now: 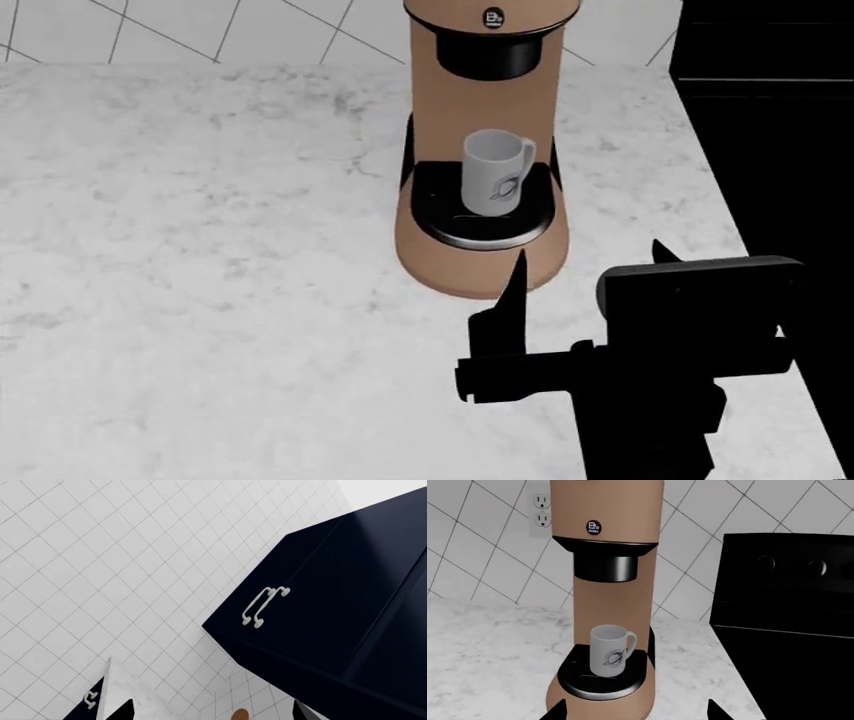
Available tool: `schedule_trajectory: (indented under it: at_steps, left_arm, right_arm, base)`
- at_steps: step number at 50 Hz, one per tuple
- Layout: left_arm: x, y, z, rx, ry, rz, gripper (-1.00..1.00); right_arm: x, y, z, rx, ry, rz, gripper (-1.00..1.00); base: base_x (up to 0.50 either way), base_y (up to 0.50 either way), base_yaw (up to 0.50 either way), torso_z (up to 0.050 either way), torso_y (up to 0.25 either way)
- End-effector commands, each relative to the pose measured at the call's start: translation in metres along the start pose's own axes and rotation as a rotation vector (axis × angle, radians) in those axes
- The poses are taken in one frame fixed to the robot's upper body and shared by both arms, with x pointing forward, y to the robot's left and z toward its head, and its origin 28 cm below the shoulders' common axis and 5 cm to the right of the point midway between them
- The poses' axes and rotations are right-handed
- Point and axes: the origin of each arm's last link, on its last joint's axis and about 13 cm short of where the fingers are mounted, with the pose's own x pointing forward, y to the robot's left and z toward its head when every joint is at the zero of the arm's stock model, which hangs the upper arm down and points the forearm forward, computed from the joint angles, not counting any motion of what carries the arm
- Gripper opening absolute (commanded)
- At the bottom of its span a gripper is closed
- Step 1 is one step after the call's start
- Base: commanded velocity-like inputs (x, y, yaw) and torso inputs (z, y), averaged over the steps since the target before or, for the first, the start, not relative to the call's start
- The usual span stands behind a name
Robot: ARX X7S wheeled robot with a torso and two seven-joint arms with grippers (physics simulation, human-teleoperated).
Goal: Pick the mug from under the coffee machine dispenser and place it on the counter.
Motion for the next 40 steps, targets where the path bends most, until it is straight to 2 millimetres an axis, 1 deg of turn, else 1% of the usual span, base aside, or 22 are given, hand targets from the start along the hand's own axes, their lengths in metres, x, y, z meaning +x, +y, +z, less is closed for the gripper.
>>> schedule_trajectory:
  at_steps: [1, 5, 16, 19, 21, 25, 30, 36, 37, 39, 40]
  left_arm:
    - [0.000, 0.000, 0.000, 0.004, -0.002, -0.005, 1.00]
    - [0.000, 0.000, 0.000, 0.004, -0.004, -0.007, 1.00]
    - [-0.001, 0.000, 0.000, 0.006, -0.006, -0.012, 1.00]
    - [-0.001, 0.000, 0.000, 0.006, -0.006, -0.012, 1.00]
    - [-0.001, -0.001, 0.000, 0.008, -0.005, -0.012, 1.00]
    - [0.000, -0.001, 0.000, 0.009, -0.004, -0.010, 1.00]
    - [0.000, -0.001, 0.000, 0.009, -0.003, -0.009, 1.00]
    - [0.000, -0.001, -0.001, 0.009, -0.001, -0.013, 1.00]
    - [0.000, -0.001, -0.001, 0.011, -0.002, -0.013, 1.00]
    - [-0.001, -0.001, -0.001, 0.011, -0.002, -0.014, 1.00]
    - [0.000, -0.001, -0.001, 0.011, -0.003, -0.014, 1.00]
  right_arm:
    - [0.000, -0.001, -0.002, 0.030, -0.011, 0.007, 1.00]
    - [0.000, 0.000, -0.005, 0.064, -0.001, 0.025, 1.00]
    - [0.003, -0.003, -0.008, 0.093, 0.028, -0.001, 1.00]
    - [0.005, -0.002, -0.009, 0.105, 0.065, -0.002, 1.00]
    - [0.008, -0.003, -0.002, 0.089, 0.143, 0.009, 1.00]
    - [0.014, -0.008, 0.009, 0.127, 0.253, 0.031, 1.00]
    - [0.023, -0.015, 0.028, 0.123, 0.319, 0.034, 1.00]
    - [0.034, -0.022, 0.046, 0.092, 0.348, 0.041, 1.00]
    - [0.035, -0.023, 0.047, 0.053, 0.365, 0.055, 1.00]
    - [0.037, -0.024, 0.051, 0.042, 0.380, 0.065, 1.00]
    - [0.038, -0.024, 0.051, 0.031, 0.412, 0.105, 1.00]
  base:
    - [0.47, 0.27, 0.00, 0.000, 0.015]
    - [0.48, 0.20, 0.00, 0.000, 0.000]
    - [0.46, 0.15, 0.00, 0.000, 0.000]
    - [0.08, 0.01, 0.00, 0.000, 0.004]
    - [0.00, 0.00, 0.00, 0.000, 0.000]
    - [0.00, 0.00, 0.00, 0.000, 0.000]
    - [0.00, 0.00, 0.00, 0.000, 0.000]
    - [0.00, 0.00, 0.00, 0.000, 0.000]
    - [0.00, 0.00, 0.00, 0.000, 0.000]
    - [0.00, 0.00, 0.00, 0.000, 0.000]
    - [0.00, 0.00, 0.00, 0.000, 0.000]
